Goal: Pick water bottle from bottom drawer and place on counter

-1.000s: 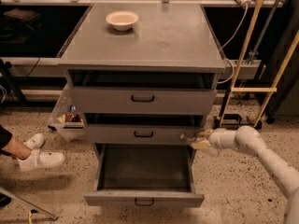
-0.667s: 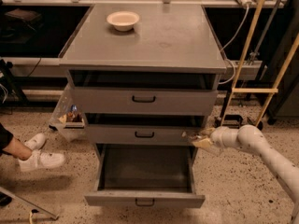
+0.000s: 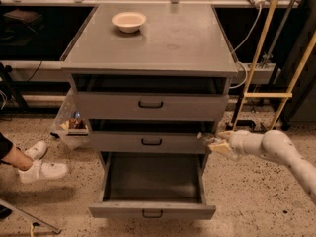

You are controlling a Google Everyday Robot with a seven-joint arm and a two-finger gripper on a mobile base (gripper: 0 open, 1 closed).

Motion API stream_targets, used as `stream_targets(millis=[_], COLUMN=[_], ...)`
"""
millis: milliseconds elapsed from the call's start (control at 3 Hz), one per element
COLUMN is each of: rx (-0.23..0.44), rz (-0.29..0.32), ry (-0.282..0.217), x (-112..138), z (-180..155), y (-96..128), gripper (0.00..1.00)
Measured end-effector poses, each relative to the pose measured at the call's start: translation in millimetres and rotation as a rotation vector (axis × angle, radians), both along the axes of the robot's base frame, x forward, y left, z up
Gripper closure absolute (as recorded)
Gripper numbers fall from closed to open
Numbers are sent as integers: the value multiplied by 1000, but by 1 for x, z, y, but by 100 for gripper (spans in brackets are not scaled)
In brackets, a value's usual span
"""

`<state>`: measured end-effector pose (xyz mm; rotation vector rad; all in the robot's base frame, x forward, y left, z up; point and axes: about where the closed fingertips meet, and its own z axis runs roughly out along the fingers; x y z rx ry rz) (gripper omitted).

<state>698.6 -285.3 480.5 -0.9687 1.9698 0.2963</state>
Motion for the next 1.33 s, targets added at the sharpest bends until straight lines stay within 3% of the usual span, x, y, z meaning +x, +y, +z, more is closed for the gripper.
stream_targets(millis=[333,667,1000,1333], rx=[-32,-153,-234,-264], rz=[5,-37,-15,-3], ry=[-127,-330,-417,-448], x=[-30,-71,-100,-79], z=[80,179,246,328], y=[-17,-31,-20,-14], gripper=[100,100,100,100])
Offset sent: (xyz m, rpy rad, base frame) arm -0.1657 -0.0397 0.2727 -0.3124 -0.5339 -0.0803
